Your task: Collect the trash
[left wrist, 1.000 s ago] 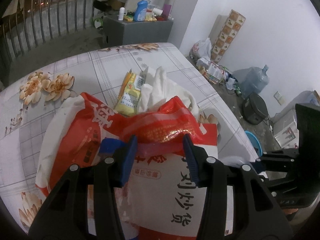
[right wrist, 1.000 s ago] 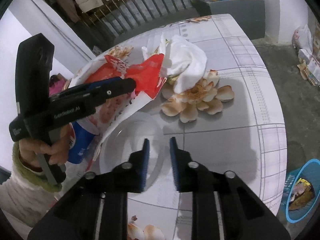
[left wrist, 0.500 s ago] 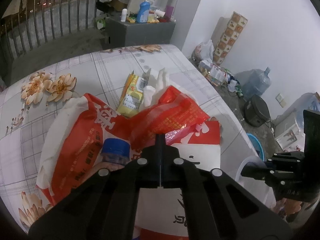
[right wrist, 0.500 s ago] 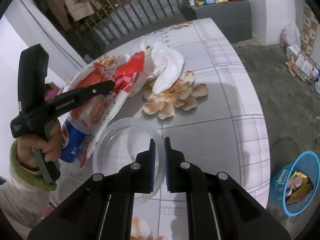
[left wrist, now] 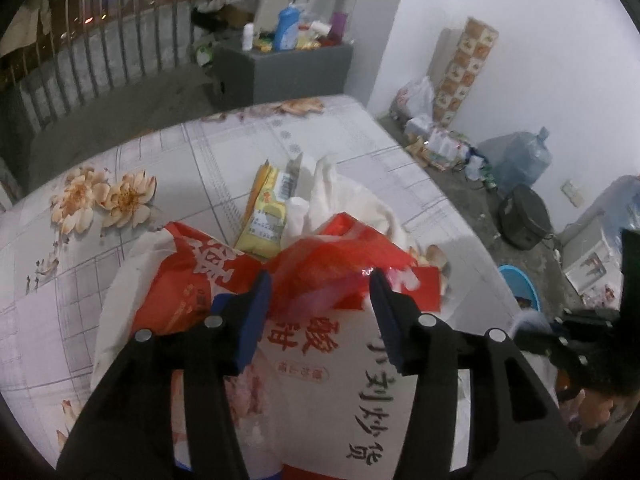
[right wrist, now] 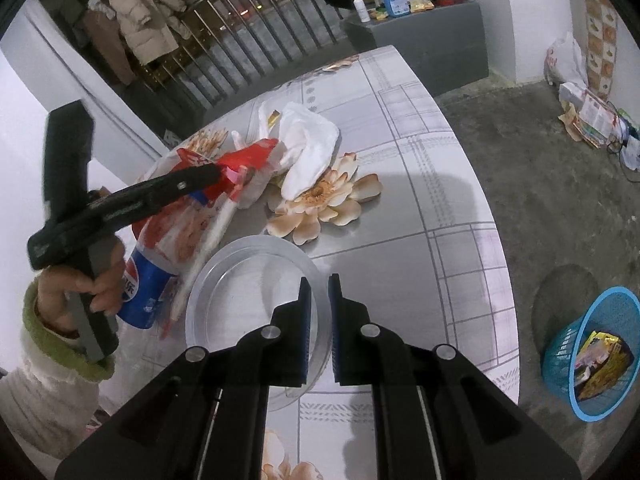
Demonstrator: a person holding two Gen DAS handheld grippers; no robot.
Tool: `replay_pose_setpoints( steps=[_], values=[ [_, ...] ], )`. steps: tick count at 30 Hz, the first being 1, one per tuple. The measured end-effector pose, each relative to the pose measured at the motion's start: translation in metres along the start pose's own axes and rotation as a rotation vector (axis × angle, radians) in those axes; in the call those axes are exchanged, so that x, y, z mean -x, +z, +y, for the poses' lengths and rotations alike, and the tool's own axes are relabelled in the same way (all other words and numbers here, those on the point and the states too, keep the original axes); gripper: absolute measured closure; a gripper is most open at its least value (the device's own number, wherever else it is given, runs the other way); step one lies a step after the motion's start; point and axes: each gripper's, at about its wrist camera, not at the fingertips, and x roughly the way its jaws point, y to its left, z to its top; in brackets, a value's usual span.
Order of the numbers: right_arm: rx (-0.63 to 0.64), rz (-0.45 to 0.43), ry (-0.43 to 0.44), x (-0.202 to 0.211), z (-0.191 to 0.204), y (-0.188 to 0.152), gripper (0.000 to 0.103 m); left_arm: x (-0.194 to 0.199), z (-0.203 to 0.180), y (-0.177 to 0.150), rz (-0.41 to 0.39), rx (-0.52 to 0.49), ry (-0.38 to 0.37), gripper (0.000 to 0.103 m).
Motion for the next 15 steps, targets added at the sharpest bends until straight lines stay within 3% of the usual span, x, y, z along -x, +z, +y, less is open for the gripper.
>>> replay_pose_setpoints(
  steps=[6,12,15],
  values=[
    [-0.015,-0.005,0.011,0.001,-0.006,-0.002,0.094,-0.024,-0.006,0.007,0.054,-0.025,0.048,0.056],
    [-0.034,-0.018,0.017,0.004,-0.014,-0.003,0.094,-0.029,0.0,0.008,0.06,0.003,0.058,0.083],
    [-0.044,-0.026,0.018,0.007,-0.017,-0.004,0.094,-0.024,0.005,0.007,0.047,0.021,0.05,0.09]
  ],
)
